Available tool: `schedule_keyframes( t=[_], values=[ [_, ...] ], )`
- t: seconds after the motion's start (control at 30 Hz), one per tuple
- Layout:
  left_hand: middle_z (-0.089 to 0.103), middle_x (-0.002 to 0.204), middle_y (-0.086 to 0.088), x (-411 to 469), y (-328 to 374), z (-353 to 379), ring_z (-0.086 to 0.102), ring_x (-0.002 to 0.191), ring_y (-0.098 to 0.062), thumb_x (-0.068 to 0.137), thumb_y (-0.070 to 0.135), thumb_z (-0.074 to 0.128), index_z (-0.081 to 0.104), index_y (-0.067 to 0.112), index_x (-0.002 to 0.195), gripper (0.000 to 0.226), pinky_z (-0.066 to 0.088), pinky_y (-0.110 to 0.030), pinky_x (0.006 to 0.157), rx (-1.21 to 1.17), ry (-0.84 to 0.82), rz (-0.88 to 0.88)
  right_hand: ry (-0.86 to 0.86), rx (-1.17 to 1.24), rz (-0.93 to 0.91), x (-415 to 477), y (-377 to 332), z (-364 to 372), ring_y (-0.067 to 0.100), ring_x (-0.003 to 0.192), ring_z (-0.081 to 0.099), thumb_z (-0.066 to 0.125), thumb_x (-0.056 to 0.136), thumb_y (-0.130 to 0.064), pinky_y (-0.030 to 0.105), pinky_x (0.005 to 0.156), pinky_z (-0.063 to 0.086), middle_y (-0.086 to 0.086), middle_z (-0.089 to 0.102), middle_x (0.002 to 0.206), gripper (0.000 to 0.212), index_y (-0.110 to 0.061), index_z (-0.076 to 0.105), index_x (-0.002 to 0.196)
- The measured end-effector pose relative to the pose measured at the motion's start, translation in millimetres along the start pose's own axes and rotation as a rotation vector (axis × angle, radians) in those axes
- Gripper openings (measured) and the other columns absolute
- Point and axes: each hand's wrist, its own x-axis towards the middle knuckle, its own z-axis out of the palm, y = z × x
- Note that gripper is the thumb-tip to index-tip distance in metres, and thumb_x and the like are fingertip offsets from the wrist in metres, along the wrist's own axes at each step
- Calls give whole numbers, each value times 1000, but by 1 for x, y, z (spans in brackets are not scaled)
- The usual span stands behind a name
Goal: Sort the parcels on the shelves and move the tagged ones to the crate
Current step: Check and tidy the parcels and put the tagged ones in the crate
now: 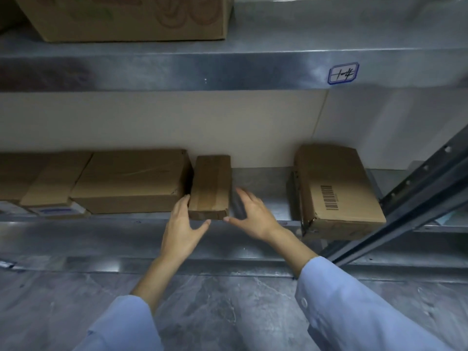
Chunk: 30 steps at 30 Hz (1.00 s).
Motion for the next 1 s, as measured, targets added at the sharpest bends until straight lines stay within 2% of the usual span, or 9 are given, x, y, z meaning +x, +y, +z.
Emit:
schedule_keyframes(
  t=[0.07,0.23,0.4,0.5,0.67,0.77,0.87,0.93,1.0],
  values=[
    [32,156,-2,7,-5,2,35,140,-19,83,37,74,23,15,154,90,30,-26,107,-51,-49,0,-8,23,-5,7,-2,7,25,146,24,72,85,-42,35,118,25,5,22,161,97,-19,10,157],
    [37,153,-1,26,-9,5,38,137,-14,79,27,80,20,18,154,96,28,-20,105,-130,-93,20,8,102,-12,22,-7,20,24,146,26,79,80,-28,37,116,29,7,22,161,107,-11,6,157],
    [47,145,-5,38,-10,5,44,133,-19,75,16,82,25,14,153,97,31,-16,99,-175,-93,32,54,177,-7,30,-7,28,25,136,42,80,78,-18,37,106,40,7,41,151,104,-13,12,156],
    [47,146,-6,39,-8,4,44,133,-21,73,17,84,25,11,152,100,33,-21,102,-196,-77,12,114,241,-7,28,-7,30,24,129,49,80,77,-14,30,99,43,7,51,143,98,-16,20,155],
    [38,152,-6,37,1,-3,38,139,-22,70,20,87,21,13,154,107,33,-40,114,-223,-113,24,170,297,6,14,-10,21,20,132,47,82,75,-13,28,103,41,3,47,146,97,-19,23,153],
    [35,149,-7,37,11,-10,37,136,-22,68,21,87,22,15,154,108,29,-26,107,-198,-120,55,220,291,-3,3,-16,9,18,132,45,82,74,-13,18,97,36,2,46,146,95,-18,27,151],
    [35,144,-8,37,26,-20,37,132,-21,65,21,88,25,13,152,108,25,-19,103,-181,-127,108,263,280,-22,-12,-29,-9,21,133,44,83,72,-13,29,103,40,3,46,145,95,-17,28,150],
    [33,143,-9,36,35,-27,38,132,-22,64,21,89,25,14,152,108,30,-26,109,-201,-161,133,276,246,-31,-22,-37,-22,22,138,39,84,71,-14,35,108,37,6,41,148,103,-15,21,153],
    [29,143,-7,34,45,-35,38,133,-24,64,20,90,24,17,153,111,36,-41,112,-265,-226,138,268,213,-16,-33,-44,-35,23,139,37,85,72,-16,38,110,37,9,35,150,113,-14,9,156]
  ],
)
